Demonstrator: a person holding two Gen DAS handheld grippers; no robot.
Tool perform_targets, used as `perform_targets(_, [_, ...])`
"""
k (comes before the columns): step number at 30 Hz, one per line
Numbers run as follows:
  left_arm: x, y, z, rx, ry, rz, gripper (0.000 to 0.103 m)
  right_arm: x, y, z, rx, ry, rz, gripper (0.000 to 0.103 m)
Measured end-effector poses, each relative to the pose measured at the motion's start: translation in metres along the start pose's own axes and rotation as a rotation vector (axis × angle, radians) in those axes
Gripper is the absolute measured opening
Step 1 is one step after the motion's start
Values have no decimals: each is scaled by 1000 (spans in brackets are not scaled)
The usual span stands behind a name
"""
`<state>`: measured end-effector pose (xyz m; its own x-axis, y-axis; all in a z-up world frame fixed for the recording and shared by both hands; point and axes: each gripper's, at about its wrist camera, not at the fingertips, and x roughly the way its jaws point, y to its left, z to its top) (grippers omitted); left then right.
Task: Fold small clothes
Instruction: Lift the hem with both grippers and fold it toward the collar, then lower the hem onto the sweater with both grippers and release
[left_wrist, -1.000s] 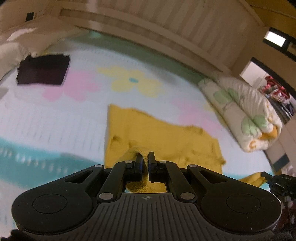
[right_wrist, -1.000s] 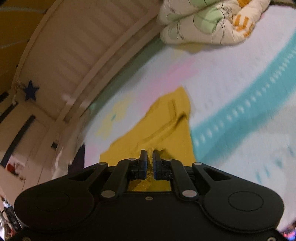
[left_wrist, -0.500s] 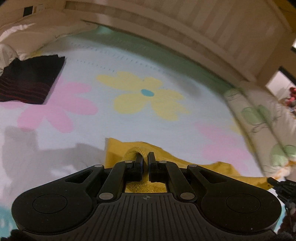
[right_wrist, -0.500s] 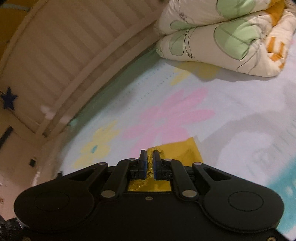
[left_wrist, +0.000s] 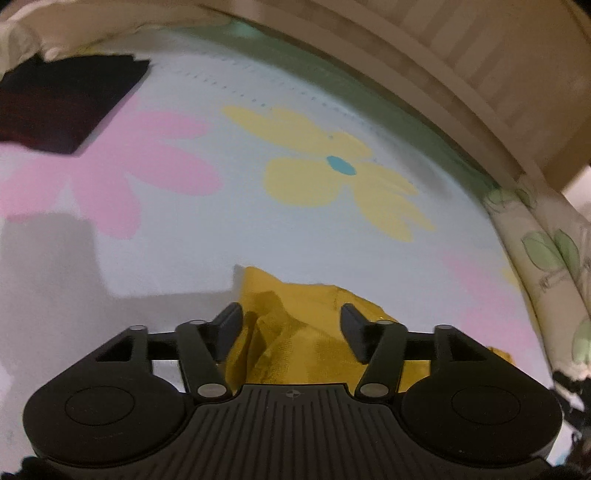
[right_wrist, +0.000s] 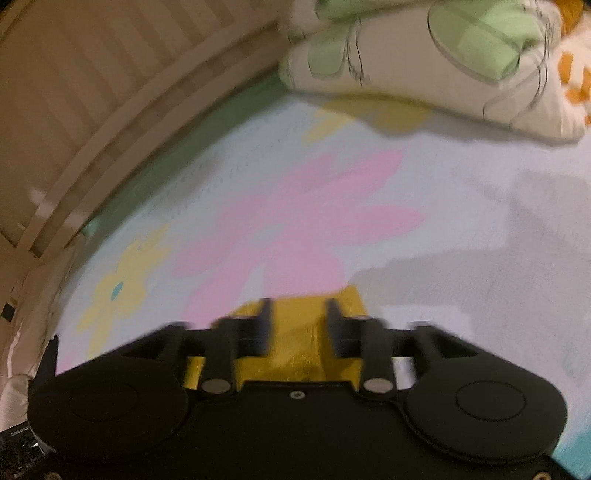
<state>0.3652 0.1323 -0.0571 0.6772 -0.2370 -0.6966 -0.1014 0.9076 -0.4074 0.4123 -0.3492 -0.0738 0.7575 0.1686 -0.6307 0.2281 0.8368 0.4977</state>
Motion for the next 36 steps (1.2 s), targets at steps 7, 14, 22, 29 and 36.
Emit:
perform_targets(7, [-37,-42,-33,366,3,12,63,-28,26,-20,-282,-34,63,65])
perform_targets(14, [-43,-62,-81,544,22,57,64,-33,51,-61,-500,-2,116,66])
perform_targets(22, [-19,-69,-87,559,52,97,75,-21,56,-85,-581,72,119,66])
perform_targets(29, [6,-68,-69,540,51,128,85,3,62,-92,-637,81,73,68])
perform_targets(36, [36,-72,-32,523,38,169,88,30,76,-71,-606,30,47,73])
